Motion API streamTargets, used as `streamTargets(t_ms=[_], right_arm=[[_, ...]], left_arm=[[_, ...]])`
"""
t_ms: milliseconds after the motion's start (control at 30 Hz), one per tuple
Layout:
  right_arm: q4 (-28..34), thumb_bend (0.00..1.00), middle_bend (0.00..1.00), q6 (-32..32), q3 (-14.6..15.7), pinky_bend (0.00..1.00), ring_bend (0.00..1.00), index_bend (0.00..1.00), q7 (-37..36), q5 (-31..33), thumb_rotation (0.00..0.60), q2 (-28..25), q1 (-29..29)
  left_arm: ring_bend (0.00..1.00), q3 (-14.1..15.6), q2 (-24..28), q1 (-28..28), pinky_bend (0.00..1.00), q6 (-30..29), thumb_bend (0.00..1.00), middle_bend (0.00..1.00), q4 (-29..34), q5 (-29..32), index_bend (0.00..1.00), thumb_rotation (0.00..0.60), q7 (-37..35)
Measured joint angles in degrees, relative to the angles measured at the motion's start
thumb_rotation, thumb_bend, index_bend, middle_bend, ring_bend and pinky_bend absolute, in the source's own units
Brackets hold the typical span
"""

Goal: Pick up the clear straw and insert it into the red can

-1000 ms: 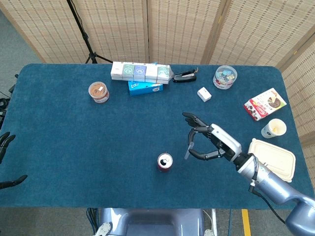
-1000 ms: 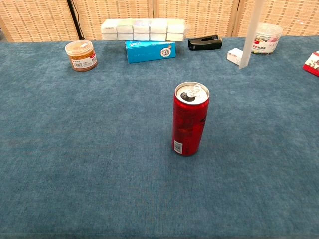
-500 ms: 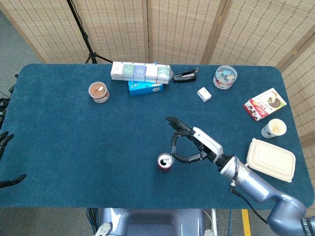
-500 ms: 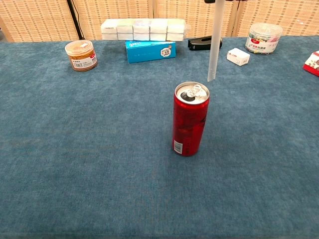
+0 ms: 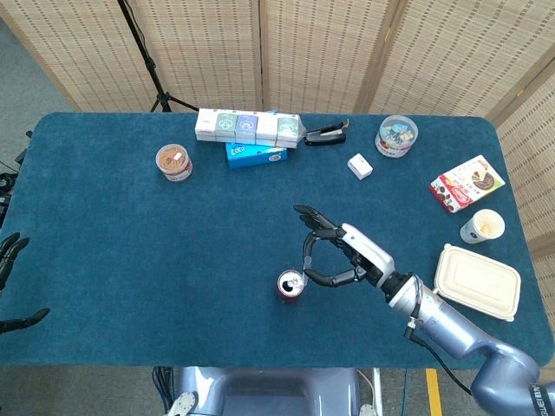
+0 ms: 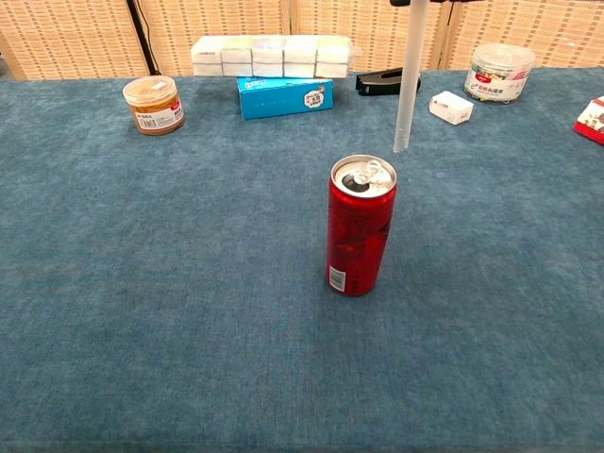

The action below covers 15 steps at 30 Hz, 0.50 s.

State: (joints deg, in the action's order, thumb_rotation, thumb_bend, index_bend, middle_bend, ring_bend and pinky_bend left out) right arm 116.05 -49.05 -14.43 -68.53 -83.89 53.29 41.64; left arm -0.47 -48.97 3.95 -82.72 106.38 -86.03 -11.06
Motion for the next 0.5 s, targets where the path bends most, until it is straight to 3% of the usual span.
streamTargets(t_ms=[500], right_arm=[[1.6,0.67,0.00,0.4,-0.7,0.00,0.00,0.59,1.0,1.1,0.600,1.8,1.0]], left_arm=[[0.00,-0.2,-0.1,0.2,0.00,0.5,0.09,0.00,0.1,0.5,0.00,0.600,0.3]])
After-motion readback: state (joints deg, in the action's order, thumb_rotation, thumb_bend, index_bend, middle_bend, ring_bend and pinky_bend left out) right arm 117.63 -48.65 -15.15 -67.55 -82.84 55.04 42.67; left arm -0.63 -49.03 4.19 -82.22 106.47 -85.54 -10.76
